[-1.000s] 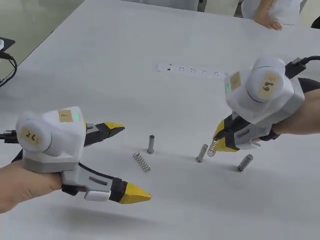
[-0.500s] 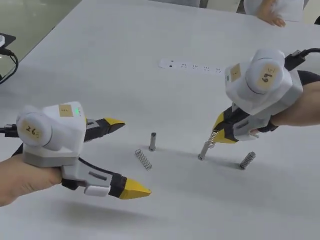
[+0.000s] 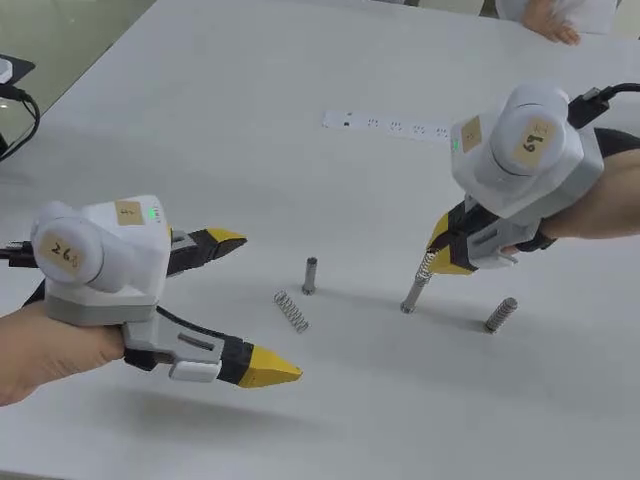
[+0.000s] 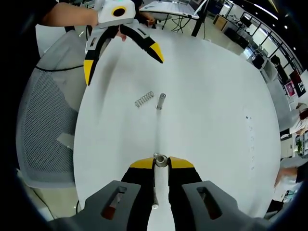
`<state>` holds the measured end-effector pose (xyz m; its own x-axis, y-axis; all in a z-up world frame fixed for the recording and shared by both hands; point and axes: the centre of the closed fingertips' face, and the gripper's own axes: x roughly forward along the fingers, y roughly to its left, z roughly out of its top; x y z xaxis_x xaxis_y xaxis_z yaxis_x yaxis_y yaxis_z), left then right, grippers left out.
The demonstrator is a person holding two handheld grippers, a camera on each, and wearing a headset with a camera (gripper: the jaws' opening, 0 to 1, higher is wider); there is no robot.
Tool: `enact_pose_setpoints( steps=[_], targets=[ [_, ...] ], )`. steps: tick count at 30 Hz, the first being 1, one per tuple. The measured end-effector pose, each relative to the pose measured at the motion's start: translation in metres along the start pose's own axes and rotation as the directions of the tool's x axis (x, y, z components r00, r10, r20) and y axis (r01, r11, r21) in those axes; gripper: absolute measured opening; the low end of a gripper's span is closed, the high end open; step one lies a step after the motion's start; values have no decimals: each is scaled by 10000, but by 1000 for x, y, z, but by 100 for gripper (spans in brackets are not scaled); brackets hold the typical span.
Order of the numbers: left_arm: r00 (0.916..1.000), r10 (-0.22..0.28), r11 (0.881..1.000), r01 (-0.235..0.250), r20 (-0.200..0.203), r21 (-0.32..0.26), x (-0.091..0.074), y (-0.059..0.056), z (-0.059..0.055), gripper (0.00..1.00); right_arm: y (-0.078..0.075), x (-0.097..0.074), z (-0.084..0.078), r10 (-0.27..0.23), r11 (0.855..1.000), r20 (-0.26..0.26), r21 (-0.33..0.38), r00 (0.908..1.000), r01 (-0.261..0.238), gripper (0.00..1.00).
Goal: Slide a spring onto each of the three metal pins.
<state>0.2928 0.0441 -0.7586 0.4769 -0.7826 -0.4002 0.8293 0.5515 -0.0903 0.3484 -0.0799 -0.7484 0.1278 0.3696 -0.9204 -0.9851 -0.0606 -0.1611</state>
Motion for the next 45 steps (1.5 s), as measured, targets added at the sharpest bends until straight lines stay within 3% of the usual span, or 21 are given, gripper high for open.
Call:
enact_pose_setpoints(
  steps=[29, 45],
  targets=[
    [10000, 88, 9998, -89, -19, -193, -3, 1, -4, 96, 1, 13, -6, 213, 9998, -167, -6, 9996, -213, 7],
    [9999, 124, 9996, -125, -38, -264, -3, 2, -5, 96, 3, 35, -18, 444, 9989, -269, 142, 9987, -441, 7]
  ],
)
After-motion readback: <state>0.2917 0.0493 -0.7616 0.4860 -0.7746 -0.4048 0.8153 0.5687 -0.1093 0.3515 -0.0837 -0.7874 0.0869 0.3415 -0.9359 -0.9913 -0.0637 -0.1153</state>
